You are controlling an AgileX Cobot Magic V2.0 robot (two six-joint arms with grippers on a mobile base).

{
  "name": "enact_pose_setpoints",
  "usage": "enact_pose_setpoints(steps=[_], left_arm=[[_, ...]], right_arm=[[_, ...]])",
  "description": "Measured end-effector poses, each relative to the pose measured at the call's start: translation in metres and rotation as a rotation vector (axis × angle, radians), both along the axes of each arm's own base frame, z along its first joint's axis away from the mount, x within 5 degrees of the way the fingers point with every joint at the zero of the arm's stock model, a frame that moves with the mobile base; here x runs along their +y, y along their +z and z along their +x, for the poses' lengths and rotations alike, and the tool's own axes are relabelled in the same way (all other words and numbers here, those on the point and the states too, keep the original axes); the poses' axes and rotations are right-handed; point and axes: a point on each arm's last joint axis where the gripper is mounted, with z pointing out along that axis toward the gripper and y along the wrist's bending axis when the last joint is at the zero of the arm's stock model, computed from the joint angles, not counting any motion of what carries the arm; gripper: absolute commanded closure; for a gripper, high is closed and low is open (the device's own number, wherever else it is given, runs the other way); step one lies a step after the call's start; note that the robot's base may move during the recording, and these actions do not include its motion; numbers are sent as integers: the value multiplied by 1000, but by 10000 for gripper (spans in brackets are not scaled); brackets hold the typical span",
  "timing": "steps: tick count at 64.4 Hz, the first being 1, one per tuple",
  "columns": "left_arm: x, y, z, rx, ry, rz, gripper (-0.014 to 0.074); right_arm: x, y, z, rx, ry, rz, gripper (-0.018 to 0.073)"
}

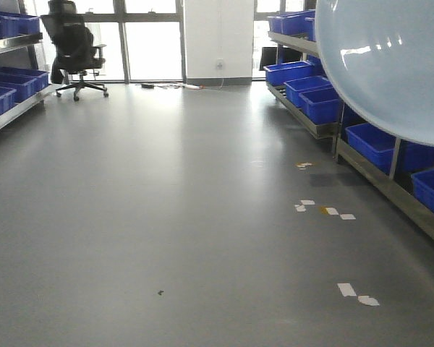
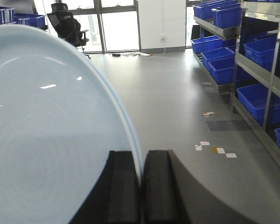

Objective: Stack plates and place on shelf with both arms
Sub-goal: 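Drive the base away from the table holding the plates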

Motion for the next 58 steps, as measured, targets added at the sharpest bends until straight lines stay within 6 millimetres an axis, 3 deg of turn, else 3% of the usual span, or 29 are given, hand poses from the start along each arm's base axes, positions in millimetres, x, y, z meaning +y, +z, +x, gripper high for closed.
enact_pose_setpoints(steps=[58], left_arm=[[0,0,0,0,0,0,514]], right_arm=[[0,-1,0,4,0,0,503]])
